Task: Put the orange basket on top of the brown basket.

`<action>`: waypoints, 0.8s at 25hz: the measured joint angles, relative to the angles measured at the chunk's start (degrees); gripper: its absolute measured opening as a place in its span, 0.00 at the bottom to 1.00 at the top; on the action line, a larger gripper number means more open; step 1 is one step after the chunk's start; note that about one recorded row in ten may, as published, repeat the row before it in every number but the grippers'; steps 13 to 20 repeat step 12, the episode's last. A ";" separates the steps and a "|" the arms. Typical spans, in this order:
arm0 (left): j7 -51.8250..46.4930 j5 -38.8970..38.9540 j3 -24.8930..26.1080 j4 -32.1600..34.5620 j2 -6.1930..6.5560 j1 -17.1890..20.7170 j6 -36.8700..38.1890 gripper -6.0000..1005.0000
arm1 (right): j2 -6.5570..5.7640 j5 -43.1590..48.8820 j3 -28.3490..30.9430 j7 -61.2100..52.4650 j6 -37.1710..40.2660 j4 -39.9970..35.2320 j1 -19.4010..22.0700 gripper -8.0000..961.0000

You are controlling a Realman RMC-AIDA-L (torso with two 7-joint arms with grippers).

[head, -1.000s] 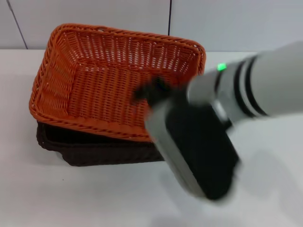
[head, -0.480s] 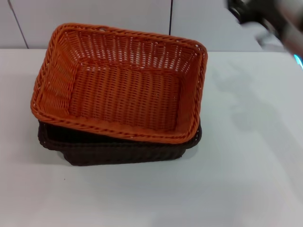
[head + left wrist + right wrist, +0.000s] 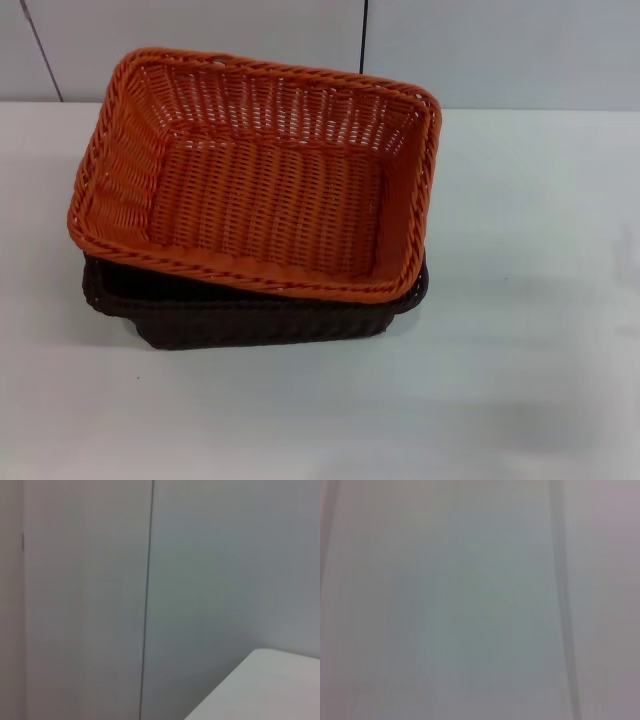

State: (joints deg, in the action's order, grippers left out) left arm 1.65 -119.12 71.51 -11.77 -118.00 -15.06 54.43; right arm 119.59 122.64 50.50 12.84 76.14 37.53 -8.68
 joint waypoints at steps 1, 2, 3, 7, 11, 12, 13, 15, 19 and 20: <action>0.00 -0.02 -0.22 -0.04 -0.03 -0.07 0.42 0.79 | 0.03 -2.57 -2.01 -4.75 3.37 -5.02 -1.61 0.59; 0.00 -0.03 -0.40 -0.07 -0.07 -0.09 0.81 0.79 | 0.04 -4.79 -3.61 -8.75 5.70 -8.88 -3.04 0.59; 0.00 -0.04 -0.71 -0.09 -0.10 -0.11 1.25 0.79 | 0.05 -6.59 -4.74 -11.54 7.17 -11.61 -4.02 0.59; 0.03 -0.06 -1.48 -0.06 -0.09 -0.12 2.95 0.79 | -0.11 -9.35 -6.44 -14.40 8.23 -15.77 -5.40 0.59; 0.03 -0.08 -2.11 -0.07 -0.20 0.36 7.14 0.79 | -0.18 -9.32 -6.55 -13.86 8.63 -16.48 -5.69 0.59; 0.02 -0.08 -2.79 -0.07 -0.31 0.76 9.56 0.79 | -0.19 -9.32 -6.56 -13.79 8.64 -16.68 -5.86 0.59; 0.02 -0.08 -2.79 -0.07 -0.31 0.76 9.56 0.79 | -0.19 -9.32 -6.56 -13.79 8.64 -16.68 -5.86 0.59; 0.02 -0.08 -2.79 -0.07 -0.31 0.76 9.56 0.79 | -0.19 -9.32 -6.56 -13.79 8.64 -16.68 -5.86 0.59; 0.02 -0.08 -2.79 -0.07 -0.31 0.76 9.56 0.79 | -0.19 -9.32 -6.56 -13.79 8.64 -16.68 -5.86 0.59; 0.02 -0.08 -2.79 -0.07 -0.31 0.76 9.56 0.79 | -0.19 -9.32 -6.56 -13.79 8.64 -16.68 -5.86 0.59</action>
